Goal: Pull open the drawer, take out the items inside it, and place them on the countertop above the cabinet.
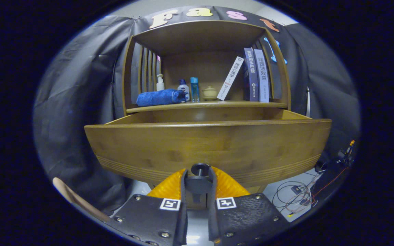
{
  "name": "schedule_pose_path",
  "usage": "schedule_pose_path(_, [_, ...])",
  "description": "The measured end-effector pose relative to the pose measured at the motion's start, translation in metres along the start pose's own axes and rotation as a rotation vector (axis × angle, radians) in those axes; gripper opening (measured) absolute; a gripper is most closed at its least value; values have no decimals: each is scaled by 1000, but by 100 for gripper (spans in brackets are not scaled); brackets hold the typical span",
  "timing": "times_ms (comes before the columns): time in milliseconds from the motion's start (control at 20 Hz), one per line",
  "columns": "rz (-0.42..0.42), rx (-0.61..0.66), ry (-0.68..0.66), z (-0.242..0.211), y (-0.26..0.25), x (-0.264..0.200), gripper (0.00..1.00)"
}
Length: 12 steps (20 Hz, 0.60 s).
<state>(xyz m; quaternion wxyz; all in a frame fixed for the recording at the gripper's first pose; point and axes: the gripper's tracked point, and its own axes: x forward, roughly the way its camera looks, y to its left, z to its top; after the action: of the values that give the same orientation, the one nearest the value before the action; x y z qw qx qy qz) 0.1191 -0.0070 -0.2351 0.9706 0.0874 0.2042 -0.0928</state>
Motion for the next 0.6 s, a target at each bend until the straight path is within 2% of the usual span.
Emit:
schedule_pose_path(150, [-6,2,-1,0,1,-1,28])
schedule_pose_path(200, [-14,17,6,-2,-1,-4,35])
schedule_pose_path(300, [-17,52,-7,2,0,-11,41])
schedule_pose_path(600, [-41,47,-42,13,-4,-34,41])
